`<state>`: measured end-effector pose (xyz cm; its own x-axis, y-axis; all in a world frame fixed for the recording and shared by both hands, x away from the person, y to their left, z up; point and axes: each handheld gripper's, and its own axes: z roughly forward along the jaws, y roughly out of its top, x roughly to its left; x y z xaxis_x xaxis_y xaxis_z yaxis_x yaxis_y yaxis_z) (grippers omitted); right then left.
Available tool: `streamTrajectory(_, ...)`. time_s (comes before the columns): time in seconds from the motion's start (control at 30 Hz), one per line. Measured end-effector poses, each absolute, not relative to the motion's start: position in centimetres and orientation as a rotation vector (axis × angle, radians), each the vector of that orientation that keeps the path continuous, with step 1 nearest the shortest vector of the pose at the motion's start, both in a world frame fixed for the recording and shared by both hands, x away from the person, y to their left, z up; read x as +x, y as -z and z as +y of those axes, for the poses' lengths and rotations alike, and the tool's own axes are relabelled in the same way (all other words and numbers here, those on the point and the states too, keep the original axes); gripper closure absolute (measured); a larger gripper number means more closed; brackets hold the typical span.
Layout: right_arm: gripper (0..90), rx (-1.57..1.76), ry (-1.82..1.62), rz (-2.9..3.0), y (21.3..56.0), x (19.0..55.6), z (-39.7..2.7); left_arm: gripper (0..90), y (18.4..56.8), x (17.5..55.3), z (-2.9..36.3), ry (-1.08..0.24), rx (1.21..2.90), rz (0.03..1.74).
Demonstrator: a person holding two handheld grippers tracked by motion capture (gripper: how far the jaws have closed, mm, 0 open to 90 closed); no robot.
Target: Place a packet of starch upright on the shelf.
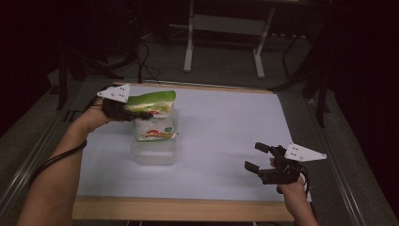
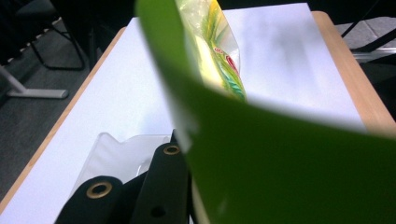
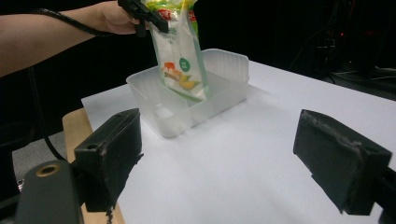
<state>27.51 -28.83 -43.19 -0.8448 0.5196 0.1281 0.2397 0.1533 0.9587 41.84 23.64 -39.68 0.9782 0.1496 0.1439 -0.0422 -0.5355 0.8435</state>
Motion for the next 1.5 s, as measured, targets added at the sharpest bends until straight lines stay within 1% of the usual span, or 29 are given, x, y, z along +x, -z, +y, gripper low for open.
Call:
streamTrajectory(0.27,15.4,0.746,-1.756,2.202,43.5,27.6,-28.7,77.1,41.2,41.9,23.6,-0.23,2.139,0.078)
streamTrajectory(0.57,15.4,0.744,-1.757,2.219,43.9,27.7,-28.5,76.8,43.8,42.0,22.5,-0.269,2.137,0.045)
streamTrajectory(0.7,15.4,0.743,-1.76,2.223,44.0,27.6,-28.5,76.9,44.4,42.3,22.8,-0.267,2.122,0.078)
streamTrajectory(0.87,15.4,0.743,-1.752,2.242,44.3,27.6,-28.3,76.8,44.5,42.2,22.8,-0.297,2.126,0.106)
streamTrajectory(0.97,15.4,0.749,-1.751,2.247,44.4,27.7,-28.3,74.6,44.5,41.9,22.8,-0.288,2.109,0.15)
streamTrajectory(1.0,15.4,0.745,-1.752,2.249,44.3,27.7,-28.3,70.6,44.5,41.8,22.8,-0.295,2.095,0.172)
streamTrajectory(1.03,15.4,0.739,-1.749,2.25,44.3,27.6,-28.2,62.8,44.6,41.7,22.7,-0.297,2.091,0.205)
streamTrajectory(1.1,15.4,0.732,-1.741,2.254,44.2,27.6,-28.2,52.3,44.7,41.5,22.6,-0.324,2.076,0.215)
streamTrajectory(1.13,15.4,0.733,-1.742,2.254,44.2,27.5,-28.2,40.8,44.7,41.3,22.5,-0.366,2.068,0.209)
streamTrajectory(1.17,15.4,0.735,-1.743,2.252,44.1,27.5,-28.3,36.3,44.7,41.0,22.6,-0.396,2.06,0.19)
streamTrajectory(1.2,15.4,0.736,-1.744,2.25,44.1,27.5,-28.3,36.0,44.6,40.9,22.6,-0.389,2.054,0.206)
streamTrajectory(1.27,15.4,0.737,-1.745,2.246,44.0,27.5,-28.4,26.2,44.2,40.6,22.7,-0.342,2.013,0.25)
streamTrajectory(1.33,15.4,0.737,-1.744,2.244,43.9,27.4,-28.5,24.1,43.9,40.2,22.8,-0.365,2.003,0.283)
streamTrajectory(1.37,15.4,0.736,-1.747,2.242,43.9,27.4,-28.5,18.4,43.7,40.0,22.7,-0.34,2.001,0.337)
streamTrajectory(1.4,15.4,0.734,-1.746,2.241,43.9,27.3,-28.5,10.5,43.6,40.0,22.7,-0.329,2.004,0.378)
streamTrajectory(1.43,15.4,0.734,-1.745,2.24,43.9,27.3,-28.5,6.6,43.5,39.9,22.7,-0.345,2.02,0.417)
streamTrajectory(1.47,15.4,0.737,-1.743,2.241,43.8,27.3,-28.6,5.8,43.3,39.7,22.6,-0.355,2.048,0.472)
streamTrajectory(1.5,15.4,0.739,-1.745,2.24,43.8,27.3,-28.6,0.0,43.3,39.5,22.7,-0.347,2.062,0.49)
